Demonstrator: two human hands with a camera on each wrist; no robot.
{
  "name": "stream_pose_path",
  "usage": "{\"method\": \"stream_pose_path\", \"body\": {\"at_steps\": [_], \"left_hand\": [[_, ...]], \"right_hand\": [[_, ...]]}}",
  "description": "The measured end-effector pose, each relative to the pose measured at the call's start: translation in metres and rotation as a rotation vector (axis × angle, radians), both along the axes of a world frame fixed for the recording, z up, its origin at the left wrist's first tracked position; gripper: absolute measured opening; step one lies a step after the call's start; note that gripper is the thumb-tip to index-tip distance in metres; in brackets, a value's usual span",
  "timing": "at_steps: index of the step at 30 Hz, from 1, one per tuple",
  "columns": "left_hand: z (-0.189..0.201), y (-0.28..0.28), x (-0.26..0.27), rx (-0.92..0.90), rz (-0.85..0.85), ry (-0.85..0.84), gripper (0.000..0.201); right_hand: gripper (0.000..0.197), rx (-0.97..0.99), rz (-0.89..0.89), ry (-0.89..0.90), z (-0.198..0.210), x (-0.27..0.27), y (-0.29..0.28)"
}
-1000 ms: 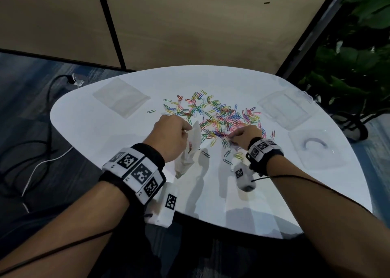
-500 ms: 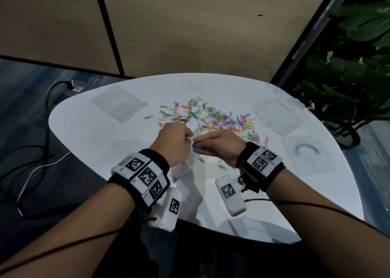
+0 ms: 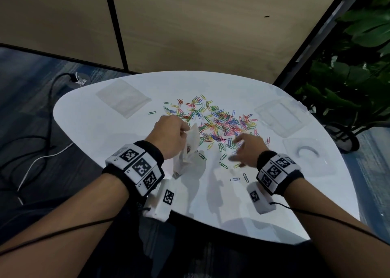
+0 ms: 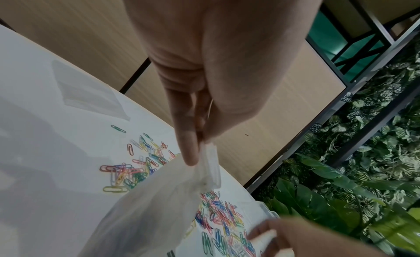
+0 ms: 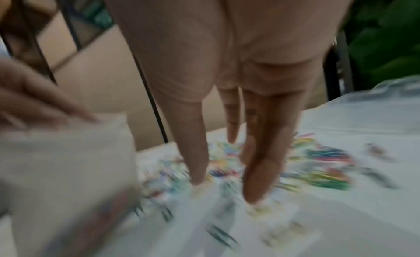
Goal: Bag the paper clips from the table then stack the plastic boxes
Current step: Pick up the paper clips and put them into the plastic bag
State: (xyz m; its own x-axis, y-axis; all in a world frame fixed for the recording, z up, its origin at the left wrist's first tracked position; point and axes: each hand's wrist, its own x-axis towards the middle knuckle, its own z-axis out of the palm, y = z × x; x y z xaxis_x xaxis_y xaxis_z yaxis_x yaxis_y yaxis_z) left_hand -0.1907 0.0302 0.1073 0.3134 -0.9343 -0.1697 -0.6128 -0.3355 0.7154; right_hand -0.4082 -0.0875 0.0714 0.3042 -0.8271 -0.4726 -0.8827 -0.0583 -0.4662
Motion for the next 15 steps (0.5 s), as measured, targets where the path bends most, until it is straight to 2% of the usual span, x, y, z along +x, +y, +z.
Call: {"method": "stream_pose_path", "body": {"at_steps": [2, 3, 4, 8, 15], "left_hand": [[0.0, 0.003, 0.002, 0.001, -0.002, -0.006, 0.027], [0.0, 0.003, 0.003, 0.002, -0.003, -0.009, 0.028], [0.001, 0.004, 0.004, 0.002, -0.001, -0.009, 0.029], [0.002, 0.006, 0.006, 0.004, -0.01, -0.018, 0.03], [0.001, 0.01, 0.011, 0.015, 0.015, 0.039, 0.031]], "right_hand": [[0.1, 0.085, 0.011, 0.369, -0.024, -0.02, 0.001], [0.117, 0.132, 0.007, 0.47, -0.036, -0.027, 0.004], [0.12, 0.161, -0.012, 0.496, -0.047, -0.031, 0.007], [0.082, 0.099, -0.056, 0.299, -0.062, -0.024, 0.011], [0.071, -0.108, -0.085, 0.059, -0.081, 0.031, -0.012]]}}
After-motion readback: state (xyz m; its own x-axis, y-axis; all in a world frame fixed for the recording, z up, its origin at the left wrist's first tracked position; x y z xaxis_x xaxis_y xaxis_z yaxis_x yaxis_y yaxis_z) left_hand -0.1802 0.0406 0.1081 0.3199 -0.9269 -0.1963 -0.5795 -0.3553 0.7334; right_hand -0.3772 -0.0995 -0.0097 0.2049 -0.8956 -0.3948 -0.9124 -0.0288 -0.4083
